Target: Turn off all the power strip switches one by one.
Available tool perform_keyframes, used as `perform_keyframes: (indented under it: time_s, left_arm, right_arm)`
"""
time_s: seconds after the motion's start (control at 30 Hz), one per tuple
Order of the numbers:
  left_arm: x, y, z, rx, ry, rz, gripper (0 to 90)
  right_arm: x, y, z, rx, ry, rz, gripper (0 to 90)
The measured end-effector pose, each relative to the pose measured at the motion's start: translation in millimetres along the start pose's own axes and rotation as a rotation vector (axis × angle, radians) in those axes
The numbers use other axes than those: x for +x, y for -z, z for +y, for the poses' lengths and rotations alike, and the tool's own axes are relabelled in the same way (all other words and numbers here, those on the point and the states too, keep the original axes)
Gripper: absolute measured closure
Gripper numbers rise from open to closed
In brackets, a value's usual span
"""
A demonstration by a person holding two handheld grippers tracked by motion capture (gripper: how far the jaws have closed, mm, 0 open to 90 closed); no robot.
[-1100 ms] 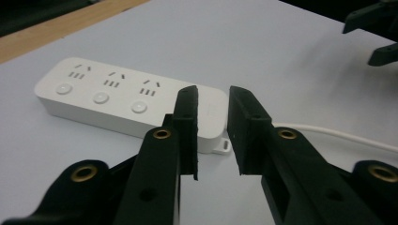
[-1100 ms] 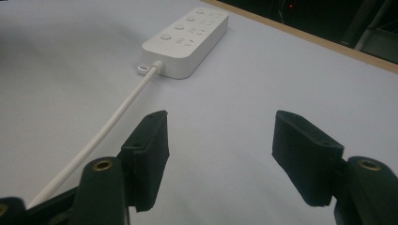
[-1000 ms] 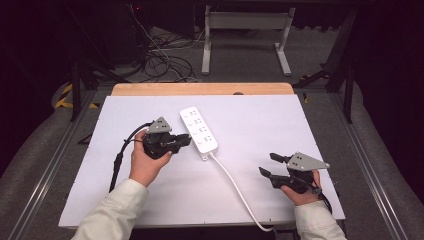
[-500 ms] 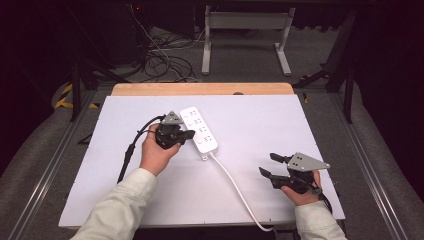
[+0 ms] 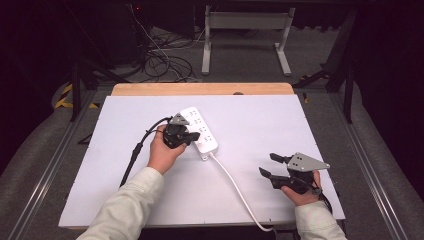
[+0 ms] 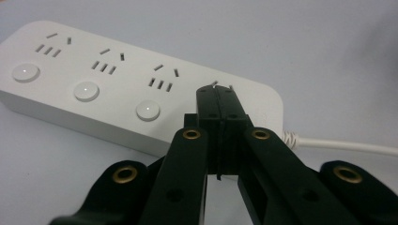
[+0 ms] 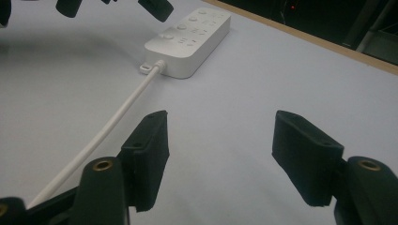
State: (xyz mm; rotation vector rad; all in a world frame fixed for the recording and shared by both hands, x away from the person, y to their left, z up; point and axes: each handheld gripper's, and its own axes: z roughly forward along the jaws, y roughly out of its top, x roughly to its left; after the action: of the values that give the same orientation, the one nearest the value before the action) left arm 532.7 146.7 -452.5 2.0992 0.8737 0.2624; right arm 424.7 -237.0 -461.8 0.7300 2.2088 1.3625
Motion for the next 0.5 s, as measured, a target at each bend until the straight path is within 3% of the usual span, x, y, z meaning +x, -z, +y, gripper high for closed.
perform_keyframes:
  time_s: [0.13,0.17,0.23,0.33,0.5]
  left_arm:
    - [1.0,-4.2,-1.4,0.01,-0.008,0.013,90.0]
    - [-0.3,-5.5,-1.8,0.006,0.008,0.001,90.0]
    - [-1.1,-7.7,-1.7,0.01,-0.008,0.0,90.0]
    - [-2.9,-11.4,-2.6,0.013,0.003,-0.007,90.0]
    - [-2.5,-13.1,-2.8,0.018,-0.02,0.023,90.0]
  right_arm:
    - [0.3,-0.1,-0.1,0.0,0.0,-0.001,37.4]
    - [0.4,-0.1,-0.1,0.0,0.001,0.0,37.4]
    - [0.5,-0.2,0.0,0.0,0.001,0.0,37.4]
    - [0.3,0.0,-0.1,0.0,0.001,0.001,37.4]
    - [1.2,-0.2,-0.1,0.0,0.0,0.006,37.4]
